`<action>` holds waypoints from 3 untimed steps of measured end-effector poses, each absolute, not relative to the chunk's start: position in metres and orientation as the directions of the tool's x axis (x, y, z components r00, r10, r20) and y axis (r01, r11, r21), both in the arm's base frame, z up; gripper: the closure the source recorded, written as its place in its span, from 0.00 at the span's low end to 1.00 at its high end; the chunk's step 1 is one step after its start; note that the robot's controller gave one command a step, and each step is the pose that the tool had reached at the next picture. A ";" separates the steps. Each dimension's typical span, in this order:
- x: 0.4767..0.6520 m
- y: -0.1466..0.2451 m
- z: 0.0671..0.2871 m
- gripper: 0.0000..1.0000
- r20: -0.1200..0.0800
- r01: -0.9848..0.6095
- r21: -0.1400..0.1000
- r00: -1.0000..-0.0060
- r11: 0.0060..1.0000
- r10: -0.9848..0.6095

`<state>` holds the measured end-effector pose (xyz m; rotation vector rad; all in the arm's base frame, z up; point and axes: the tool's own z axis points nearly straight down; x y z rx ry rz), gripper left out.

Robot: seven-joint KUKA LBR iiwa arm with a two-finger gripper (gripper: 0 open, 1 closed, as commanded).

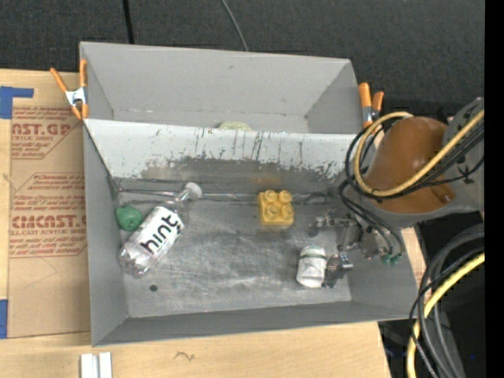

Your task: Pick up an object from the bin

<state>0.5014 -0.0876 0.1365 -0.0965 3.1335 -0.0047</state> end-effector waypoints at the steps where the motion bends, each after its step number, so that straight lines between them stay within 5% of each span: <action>1: 0.502 -0.094 0.089 1.00 -0.002 -0.423 0.002 -0.906 0.906 -0.423; 2: 0.502 -0.094 0.089 1.00 -0.002 -0.423 0.002 -0.906 0.906 -0.423; 3: 0.496 -0.105 0.236 1.00 -0.005 -0.441 -0.002 -0.897 0.897 -0.441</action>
Offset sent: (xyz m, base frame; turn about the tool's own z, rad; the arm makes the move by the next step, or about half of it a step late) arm 0.0000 0.0000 0.0000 0.0000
